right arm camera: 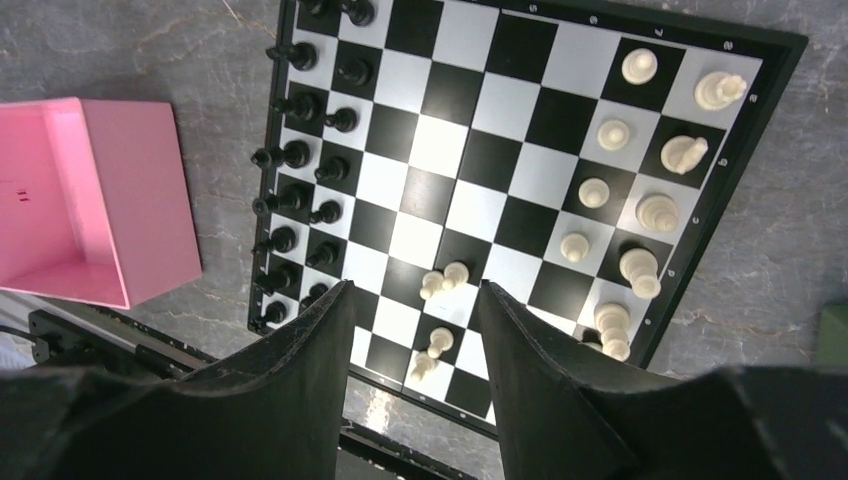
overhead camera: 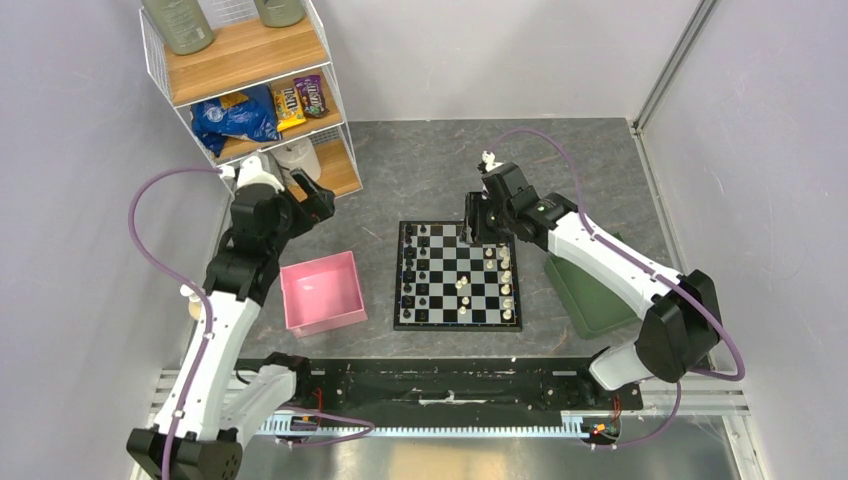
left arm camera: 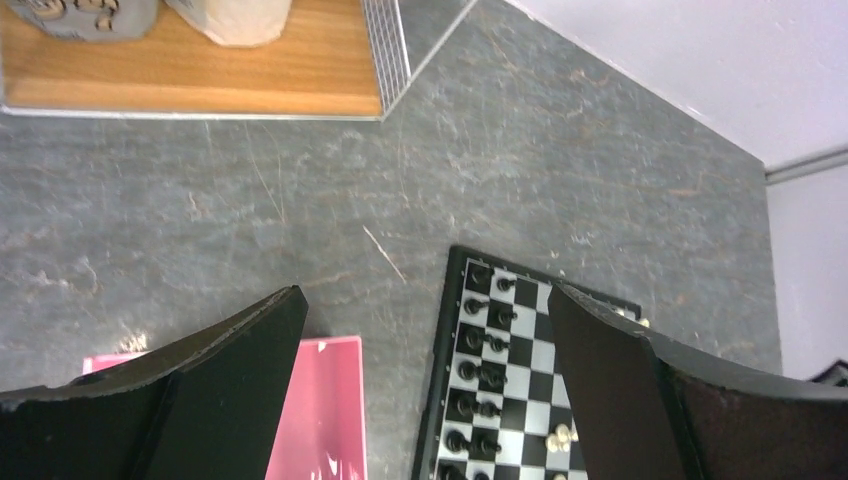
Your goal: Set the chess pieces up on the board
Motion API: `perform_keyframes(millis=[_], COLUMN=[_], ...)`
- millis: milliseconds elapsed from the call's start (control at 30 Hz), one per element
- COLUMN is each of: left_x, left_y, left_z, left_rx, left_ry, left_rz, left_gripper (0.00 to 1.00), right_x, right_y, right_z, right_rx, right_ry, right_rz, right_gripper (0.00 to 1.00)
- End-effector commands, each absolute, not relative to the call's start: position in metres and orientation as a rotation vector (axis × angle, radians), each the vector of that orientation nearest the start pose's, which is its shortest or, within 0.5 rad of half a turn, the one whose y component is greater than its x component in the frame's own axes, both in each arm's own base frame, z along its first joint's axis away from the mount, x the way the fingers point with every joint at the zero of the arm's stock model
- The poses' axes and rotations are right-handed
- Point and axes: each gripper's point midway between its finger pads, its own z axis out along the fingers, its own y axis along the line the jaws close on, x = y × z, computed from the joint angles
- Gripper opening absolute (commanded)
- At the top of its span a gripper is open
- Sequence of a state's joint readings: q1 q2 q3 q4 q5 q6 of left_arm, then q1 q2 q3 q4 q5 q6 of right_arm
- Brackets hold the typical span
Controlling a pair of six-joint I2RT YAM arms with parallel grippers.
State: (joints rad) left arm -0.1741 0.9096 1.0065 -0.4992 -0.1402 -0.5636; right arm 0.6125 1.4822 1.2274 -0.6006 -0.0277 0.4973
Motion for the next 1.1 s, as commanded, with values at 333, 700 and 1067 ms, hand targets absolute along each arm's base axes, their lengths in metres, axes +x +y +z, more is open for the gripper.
perform_keyframes(millis=[333, 700, 1067], left_x=[0.295, 0.303, 0.297], left_y=[-0.104, -0.086, -0.073], left_z=[0.217, 0.208, 0.211], left_rx=[-0.374, -0.380, -0.368], left_ry=[2.041, 1.996, 1.969], left_rz=[-0.436, -0.305, -0.238], left_gripper=[1.00, 1.00, 1.00], right_x=[0.277, 0.270, 0.274], right_y=[0.227, 0.243, 0.249], right_z=[0.139, 0.099, 0.079], right_rx=[-0.157, -0.194, -0.156], right_ry=[2.544, 2.624, 2.623], right_rz=[0.480, 0.345, 0.263], right_gripper=[0.57, 0.49, 0.40])
